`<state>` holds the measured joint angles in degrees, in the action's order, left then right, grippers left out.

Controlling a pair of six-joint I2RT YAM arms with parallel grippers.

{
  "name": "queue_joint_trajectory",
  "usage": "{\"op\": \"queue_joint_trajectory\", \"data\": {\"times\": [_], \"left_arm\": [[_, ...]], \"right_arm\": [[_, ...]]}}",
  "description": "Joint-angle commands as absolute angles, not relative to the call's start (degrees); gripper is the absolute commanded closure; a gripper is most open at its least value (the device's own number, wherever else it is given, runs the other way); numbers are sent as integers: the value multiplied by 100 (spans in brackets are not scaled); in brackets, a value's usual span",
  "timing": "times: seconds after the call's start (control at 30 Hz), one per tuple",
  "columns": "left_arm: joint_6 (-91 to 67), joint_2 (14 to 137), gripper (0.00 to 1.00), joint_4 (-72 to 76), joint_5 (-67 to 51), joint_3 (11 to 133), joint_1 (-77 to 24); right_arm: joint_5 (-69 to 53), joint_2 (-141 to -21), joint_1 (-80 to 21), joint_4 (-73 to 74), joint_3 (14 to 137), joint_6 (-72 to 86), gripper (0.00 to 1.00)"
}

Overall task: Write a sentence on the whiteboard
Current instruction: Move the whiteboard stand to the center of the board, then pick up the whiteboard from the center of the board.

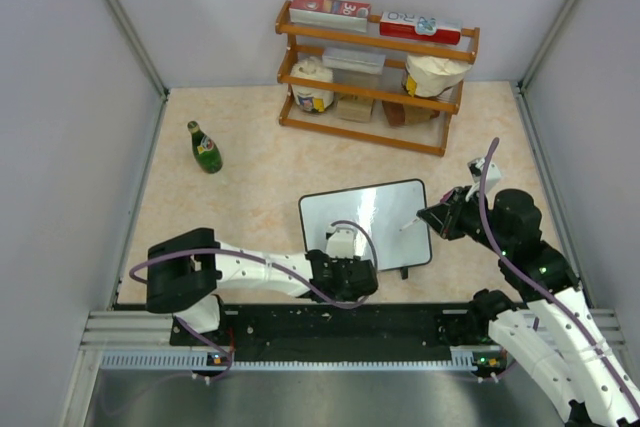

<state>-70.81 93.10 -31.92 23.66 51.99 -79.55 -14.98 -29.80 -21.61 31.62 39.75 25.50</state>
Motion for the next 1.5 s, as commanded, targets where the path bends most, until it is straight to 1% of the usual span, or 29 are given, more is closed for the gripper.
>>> {"op": "queue_joint_trajectory", "data": {"times": [0.0,0.17,0.3,0.5,0.63,0.97,1.1,1.23,1.33,1.47], "left_arm": [[-6944,9334,44,-3525,2733,5010,-7787],[-6548,9553,47,-3165,2549,5194,-7805],[-6434,9738,48,-2954,2391,5361,-7875],[-6407,9984,50,-2996,2390,5721,-8086],[-6259,9941,51,-2910,2364,5748,-8138],[-5792,9712,51,-2242,2294,5572,-8262],[-5897,9642,49,-2381,2434,5572,-8271],[-5985,9256,46,-2610,2680,5397,-8271],[-5950,8633,44,-2733,2934,5195,-8288],[-5704,7675,38,-2969,3330,5036,-8297]], "right_arm": [[-1441,-3006,-2101,3032,4096,2470,100],[-1441,-3006,-2101,3032,4087,2452,100],[-1424,-2962,-2101,3041,4069,2461,100],[-1415,-2909,-2109,3041,4017,2479,100],[-1424,-2909,-2101,3041,3999,2470,100],[-1433,-2892,-2109,3041,3955,2470,100],[-1424,-2839,-2118,3041,3946,2478,100],[-1476,-2795,-2109,3041,3929,2514,100],[-1599,-2821,-2101,3041,3955,2522,100],[-1757,-2699,-2101,3041,3938,2575,100]]}}
